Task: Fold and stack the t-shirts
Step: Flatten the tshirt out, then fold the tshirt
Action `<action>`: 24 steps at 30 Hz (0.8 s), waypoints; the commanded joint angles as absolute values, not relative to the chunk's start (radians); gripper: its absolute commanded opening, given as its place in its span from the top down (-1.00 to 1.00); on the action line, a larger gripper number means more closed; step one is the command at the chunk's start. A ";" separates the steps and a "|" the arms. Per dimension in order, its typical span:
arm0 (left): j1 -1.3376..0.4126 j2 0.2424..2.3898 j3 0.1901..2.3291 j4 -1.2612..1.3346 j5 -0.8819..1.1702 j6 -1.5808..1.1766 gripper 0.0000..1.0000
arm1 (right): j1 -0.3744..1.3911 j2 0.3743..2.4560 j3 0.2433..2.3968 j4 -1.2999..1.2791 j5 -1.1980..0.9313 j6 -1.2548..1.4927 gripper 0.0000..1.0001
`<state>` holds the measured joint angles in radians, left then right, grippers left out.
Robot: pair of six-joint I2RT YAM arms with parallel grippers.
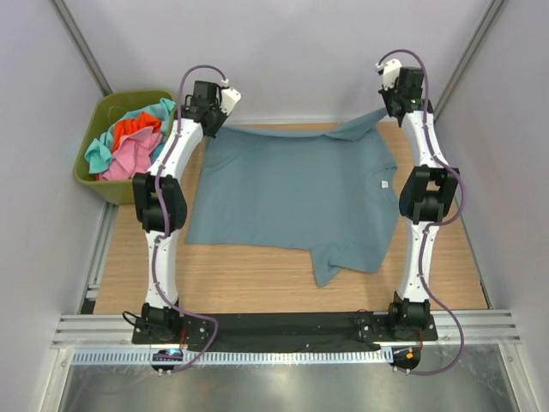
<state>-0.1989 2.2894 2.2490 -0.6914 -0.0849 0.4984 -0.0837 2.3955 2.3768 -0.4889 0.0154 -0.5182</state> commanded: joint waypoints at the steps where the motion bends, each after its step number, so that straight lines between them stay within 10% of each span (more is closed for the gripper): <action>1: -0.193 2.257 2.272 -0.623 -0.167 0.497 1.00 | -0.075 2.287 2.344 -0.394 0.109 -0.516 0.98; 24: -0.130 2.005 1.859 -0.620 -0.087 0.428 1.00 | -0.058 1.890 1.833 -0.557 0.049 -0.408 0.98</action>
<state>-0.1371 2.0945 1.8896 -0.6346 -0.1062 0.4259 -0.0593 1.9774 1.8774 -0.5461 0.0666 -0.4374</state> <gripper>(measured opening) 0.009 0.026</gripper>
